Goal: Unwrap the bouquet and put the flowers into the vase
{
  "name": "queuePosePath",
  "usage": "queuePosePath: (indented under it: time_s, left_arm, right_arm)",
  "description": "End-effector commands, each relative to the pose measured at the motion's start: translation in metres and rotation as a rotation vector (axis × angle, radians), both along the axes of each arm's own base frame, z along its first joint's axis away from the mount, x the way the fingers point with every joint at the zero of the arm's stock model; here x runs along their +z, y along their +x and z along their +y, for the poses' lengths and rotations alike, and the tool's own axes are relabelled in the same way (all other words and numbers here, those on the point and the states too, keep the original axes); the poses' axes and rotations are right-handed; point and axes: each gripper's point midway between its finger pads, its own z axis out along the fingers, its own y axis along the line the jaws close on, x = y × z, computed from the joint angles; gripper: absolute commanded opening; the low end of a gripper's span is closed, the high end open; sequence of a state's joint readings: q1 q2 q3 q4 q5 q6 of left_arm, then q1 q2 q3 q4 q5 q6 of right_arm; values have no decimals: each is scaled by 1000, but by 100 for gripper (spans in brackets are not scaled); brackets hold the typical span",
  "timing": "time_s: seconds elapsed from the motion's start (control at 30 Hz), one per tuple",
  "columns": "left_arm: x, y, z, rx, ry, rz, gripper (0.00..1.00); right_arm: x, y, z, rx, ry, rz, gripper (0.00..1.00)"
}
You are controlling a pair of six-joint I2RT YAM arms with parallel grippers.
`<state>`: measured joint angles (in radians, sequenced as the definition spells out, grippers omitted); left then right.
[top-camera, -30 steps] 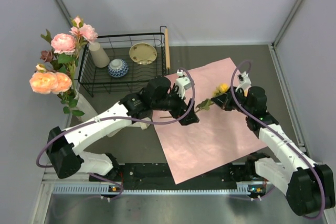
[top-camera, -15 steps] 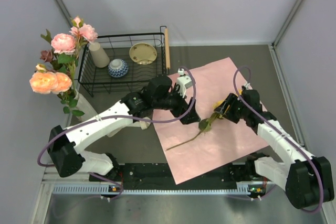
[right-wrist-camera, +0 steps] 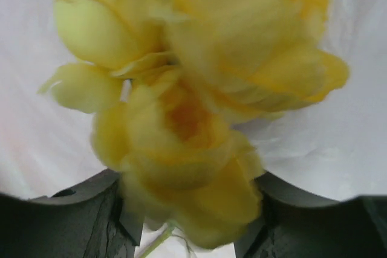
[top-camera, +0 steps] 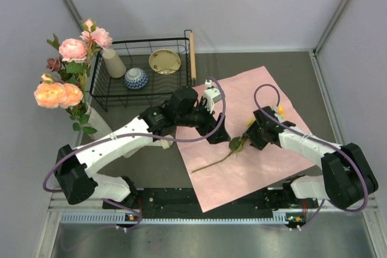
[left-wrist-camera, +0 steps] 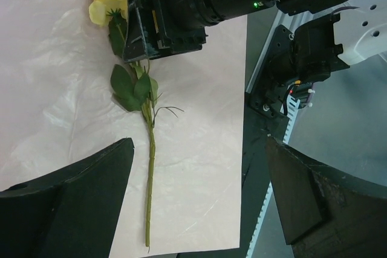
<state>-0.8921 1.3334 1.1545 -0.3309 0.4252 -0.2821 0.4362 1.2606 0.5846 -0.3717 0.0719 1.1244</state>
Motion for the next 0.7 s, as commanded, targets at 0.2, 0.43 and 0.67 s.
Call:
queuePosePath:
  time_s: [0.2,0.43,0.67]
  left_arm:
    - [10,0,8,10,-14,-56,95]
    - [19,3,9,20,-44,-58,95]
    - [45,5,18,20,-128,-52,95]
  right_arm:
    - [-3,25,-6,-140,-72,-6,35]
    - [31,39,-7,-82,-59,-173,4]
    - [109,51,42,306,81,-550,1]
